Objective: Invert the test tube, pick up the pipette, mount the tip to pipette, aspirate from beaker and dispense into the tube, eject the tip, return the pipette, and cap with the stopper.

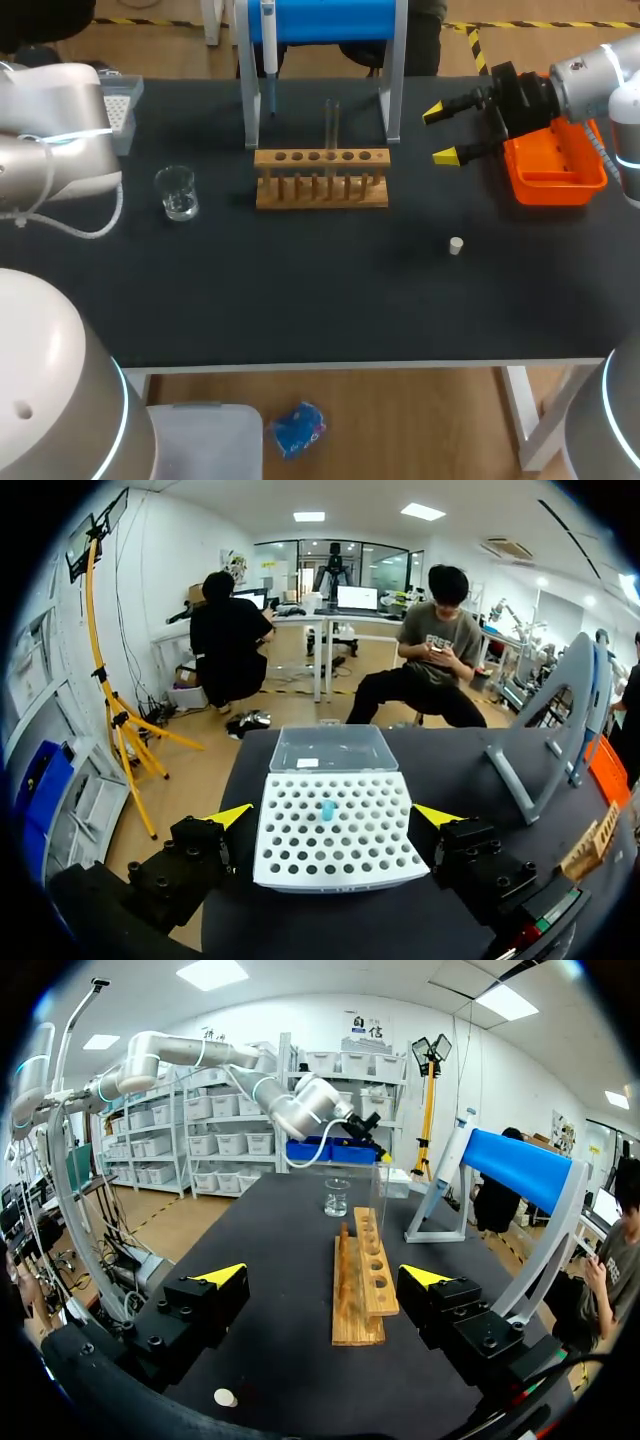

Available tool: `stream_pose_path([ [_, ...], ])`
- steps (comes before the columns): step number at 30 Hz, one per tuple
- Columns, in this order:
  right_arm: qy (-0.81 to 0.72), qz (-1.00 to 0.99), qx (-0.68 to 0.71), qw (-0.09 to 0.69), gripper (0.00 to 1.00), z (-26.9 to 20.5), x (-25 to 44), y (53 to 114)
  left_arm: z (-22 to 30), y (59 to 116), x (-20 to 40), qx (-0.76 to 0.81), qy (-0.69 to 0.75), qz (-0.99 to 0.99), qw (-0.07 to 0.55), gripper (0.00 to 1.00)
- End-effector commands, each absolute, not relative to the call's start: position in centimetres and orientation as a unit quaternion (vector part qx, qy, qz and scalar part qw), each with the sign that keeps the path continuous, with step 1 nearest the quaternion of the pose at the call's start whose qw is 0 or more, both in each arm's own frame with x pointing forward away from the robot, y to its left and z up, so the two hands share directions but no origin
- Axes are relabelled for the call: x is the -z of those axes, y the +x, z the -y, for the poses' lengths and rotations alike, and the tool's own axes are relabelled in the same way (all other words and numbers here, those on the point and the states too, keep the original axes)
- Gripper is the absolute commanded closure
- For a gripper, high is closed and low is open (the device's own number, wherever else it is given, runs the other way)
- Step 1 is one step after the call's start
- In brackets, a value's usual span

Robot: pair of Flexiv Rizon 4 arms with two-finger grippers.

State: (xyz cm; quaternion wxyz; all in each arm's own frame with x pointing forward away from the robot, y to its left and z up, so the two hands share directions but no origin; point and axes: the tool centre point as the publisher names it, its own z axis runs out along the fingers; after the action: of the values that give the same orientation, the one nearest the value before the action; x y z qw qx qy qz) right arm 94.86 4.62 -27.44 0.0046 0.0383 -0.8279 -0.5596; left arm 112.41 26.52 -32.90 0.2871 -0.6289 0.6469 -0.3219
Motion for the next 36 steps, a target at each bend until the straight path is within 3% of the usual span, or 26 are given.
stream_pose_path([
  [1,0.039,0.828,0.559,0.005,0.00,-4.5,27.4,94.9,-26.6,113.7,33.4,0.318,-0.634,-0.643,0.289,0.00],
  [36,0.039,0.828,0.559,0.005,0.00,-4.5,27.4,94.9,-26.7,116.0,36.0,0.300,-0.666,-0.623,0.281,0.00],
])
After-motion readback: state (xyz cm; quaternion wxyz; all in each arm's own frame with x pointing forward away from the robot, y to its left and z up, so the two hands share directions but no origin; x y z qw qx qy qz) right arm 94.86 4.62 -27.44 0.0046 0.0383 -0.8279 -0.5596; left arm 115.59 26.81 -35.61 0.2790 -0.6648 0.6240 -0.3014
